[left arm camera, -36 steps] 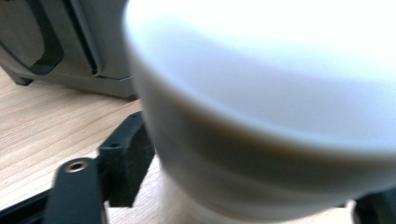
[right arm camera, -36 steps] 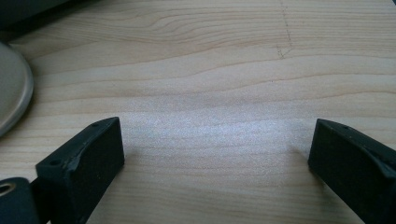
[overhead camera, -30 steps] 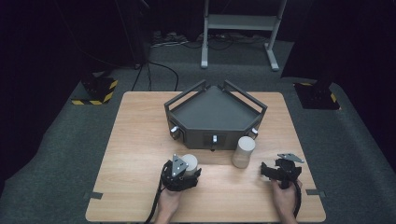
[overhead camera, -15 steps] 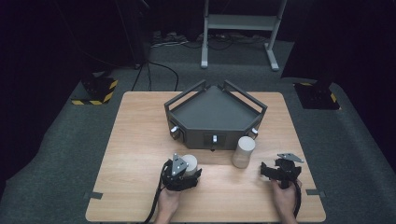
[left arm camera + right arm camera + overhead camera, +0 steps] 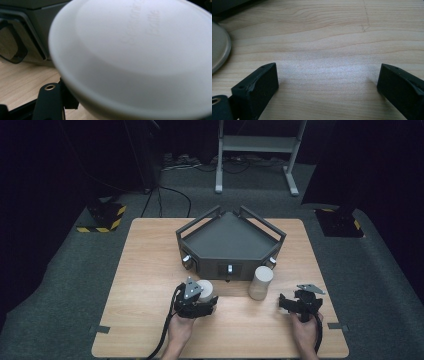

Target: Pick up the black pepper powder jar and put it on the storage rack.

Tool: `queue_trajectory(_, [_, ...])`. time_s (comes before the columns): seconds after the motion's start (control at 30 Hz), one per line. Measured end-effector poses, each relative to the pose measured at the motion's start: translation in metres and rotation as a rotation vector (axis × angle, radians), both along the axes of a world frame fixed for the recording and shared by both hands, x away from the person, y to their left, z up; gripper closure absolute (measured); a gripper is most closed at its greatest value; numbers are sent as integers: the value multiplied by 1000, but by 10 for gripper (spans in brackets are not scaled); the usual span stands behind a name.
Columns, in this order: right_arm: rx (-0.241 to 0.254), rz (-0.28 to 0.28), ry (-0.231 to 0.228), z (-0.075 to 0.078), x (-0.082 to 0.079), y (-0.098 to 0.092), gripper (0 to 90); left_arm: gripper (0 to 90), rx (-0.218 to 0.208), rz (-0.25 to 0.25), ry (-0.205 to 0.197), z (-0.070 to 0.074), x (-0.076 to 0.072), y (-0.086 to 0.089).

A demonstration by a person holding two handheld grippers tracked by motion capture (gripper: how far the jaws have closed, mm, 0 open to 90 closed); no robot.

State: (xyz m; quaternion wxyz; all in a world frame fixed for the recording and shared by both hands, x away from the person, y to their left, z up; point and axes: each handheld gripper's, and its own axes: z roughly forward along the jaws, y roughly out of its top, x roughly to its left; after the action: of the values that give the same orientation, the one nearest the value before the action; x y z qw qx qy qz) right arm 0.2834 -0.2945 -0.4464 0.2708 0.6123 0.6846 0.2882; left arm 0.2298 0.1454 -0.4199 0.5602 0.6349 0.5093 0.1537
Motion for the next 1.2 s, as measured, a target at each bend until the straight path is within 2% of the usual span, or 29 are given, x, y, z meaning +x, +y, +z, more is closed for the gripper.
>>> queue_trajectory(0.23, [0,0,0,0,0,0,34,337,7,-32,12,19,8,-4])
queue_trajectory(0.47, [0,0,0,0,0,0,34,337,-18,-28,39,36,18,-5])
queue_trajectory(0.83, [0,0,0,0,0,0,34,338,-16,-35,58,75,38,-9])
queue_trajectory(0.97, [0,0,0,0,0,0,34,338,-35,-29,60,89,50,-11])
queue_trajectory(1.2, [0,0,0,0,0,0,34,339,-30,2,57,108,67,-17])
